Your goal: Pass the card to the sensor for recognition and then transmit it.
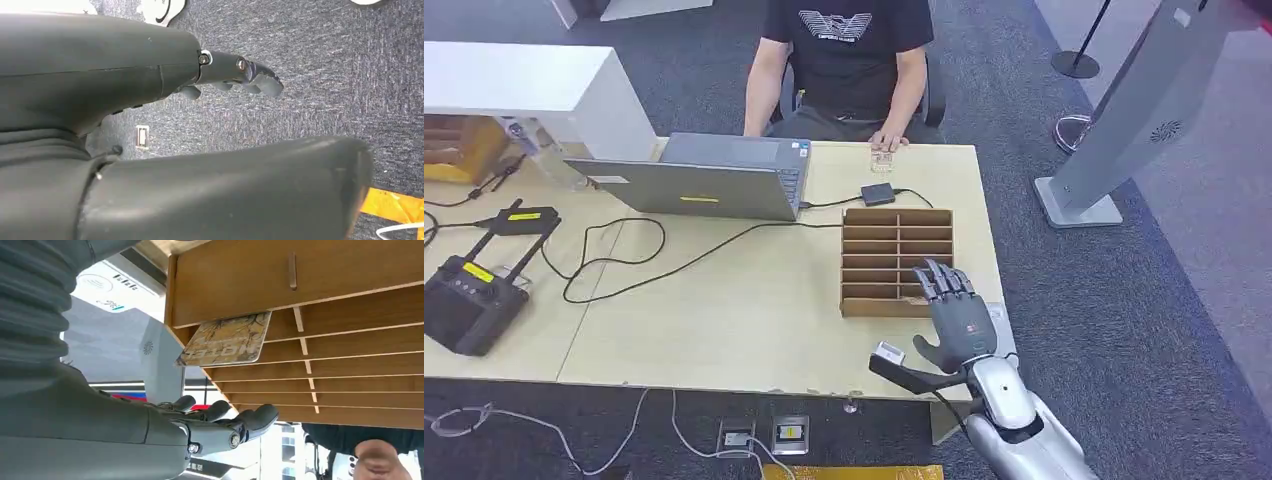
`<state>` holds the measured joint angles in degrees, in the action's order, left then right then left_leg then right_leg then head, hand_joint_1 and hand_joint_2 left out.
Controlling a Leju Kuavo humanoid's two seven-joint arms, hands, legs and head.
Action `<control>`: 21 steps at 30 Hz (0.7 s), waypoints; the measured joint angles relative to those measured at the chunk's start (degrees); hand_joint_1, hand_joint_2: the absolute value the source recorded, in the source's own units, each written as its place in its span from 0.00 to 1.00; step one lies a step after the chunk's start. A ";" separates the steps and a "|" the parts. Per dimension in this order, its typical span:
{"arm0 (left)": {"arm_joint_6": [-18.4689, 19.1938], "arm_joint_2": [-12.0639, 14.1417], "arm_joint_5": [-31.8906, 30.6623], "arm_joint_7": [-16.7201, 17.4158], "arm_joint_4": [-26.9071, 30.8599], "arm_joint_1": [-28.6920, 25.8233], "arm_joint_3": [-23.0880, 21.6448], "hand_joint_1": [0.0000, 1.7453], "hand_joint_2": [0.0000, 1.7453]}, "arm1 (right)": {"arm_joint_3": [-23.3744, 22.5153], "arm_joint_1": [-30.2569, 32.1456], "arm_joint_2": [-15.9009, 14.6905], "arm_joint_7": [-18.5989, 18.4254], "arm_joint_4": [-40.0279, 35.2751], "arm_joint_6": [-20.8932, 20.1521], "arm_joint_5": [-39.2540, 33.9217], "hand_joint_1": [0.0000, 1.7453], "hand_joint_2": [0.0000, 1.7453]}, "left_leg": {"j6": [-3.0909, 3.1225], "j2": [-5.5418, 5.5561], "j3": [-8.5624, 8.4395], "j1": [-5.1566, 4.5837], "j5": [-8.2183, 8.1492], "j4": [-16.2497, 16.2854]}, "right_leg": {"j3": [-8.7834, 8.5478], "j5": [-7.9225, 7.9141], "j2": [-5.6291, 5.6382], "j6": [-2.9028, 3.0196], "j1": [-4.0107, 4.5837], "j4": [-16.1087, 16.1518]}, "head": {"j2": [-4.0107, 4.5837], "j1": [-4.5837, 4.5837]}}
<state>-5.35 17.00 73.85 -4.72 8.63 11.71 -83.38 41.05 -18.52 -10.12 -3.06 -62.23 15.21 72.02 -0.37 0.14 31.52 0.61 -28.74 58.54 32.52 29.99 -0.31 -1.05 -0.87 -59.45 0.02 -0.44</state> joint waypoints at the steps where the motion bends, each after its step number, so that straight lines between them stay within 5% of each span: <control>1: 0.00 0.00 0.00 0.00 0.00 0.00 0.00 0.00 0.00 | 0.02 -0.04 0.00 0.00 0.15 -0.02 0.00 0.00 1.00 | 0.00 0.00 0.00 0.00 0.00 0.00 | 0.00 0.00 0.00 0.00 0.00 0.00 | 0.00 -0.02; 10: 0.00 0.00 -0.02 0.00 0.00 0.00 -0.02 0.00 0.00 | -0.04 -0.16 0.33 0.44 1.16 0.28 0.18 0.00 1.00 | 0.00 0.00 0.00 0.00 0.00 0.00 | 0.00 0.00 0.00 0.00 0.00 0.00 | 0.00 -0.02; 11: 0.00 0.00 -0.02 0.00 0.00 0.00 -0.02 0.00 0.00 | -0.07 -0.17 0.37 0.52 1.20 0.33 0.20 0.10 1.00 | 0.00 0.00 0.00 0.00 0.00 0.00 | 0.00 0.00 0.00 0.00 0.00 0.00 | 0.00 0.00; 12: 0.00 0.00 -0.02 0.00 0.00 0.00 -0.04 0.00 0.00 | -0.09 -0.17 0.46 0.63 1.25 0.33 0.20 0.91 1.00 | 0.00 0.00 0.00 0.00 0.00 0.00 | 0.00 0.00 0.00 0.00 0.00 0.00 | 0.00 -0.02; 13: 0.00 0.00 -0.02 0.00 0.00 0.00 -0.07 0.00 0.00 | -0.09 -0.17 0.48 0.85 1.33 0.35 0.20 1.00 1.00 | 0.00 0.00 0.00 0.00 0.00 0.00 | 0.00 0.00 0.00 0.00 0.00 0.00 | 0.00 0.00; 21: 0.07 0.09 -0.07 -0.15 0.00 0.01 -0.98 0.00 0.00 | -0.22 -0.17 0.81 2.21 2.14 0.35 -0.92 1.00 1.00 | -0.01 0.00 -0.01 0.00 0.00 0.00 | 0.00 0.00 0.00 0.00 0.00 0.00 | 0.00 -0.02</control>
<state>-5.29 17.09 73.79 -4.87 8.63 11.72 -84.37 40.83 -18.69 -9.31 -0.85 -60.09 15.56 71.10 -0.38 0.14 31.51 0.61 -28.73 58.54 32.53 29.99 -0.30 -1.05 -0.87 -59.45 0.02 -0.46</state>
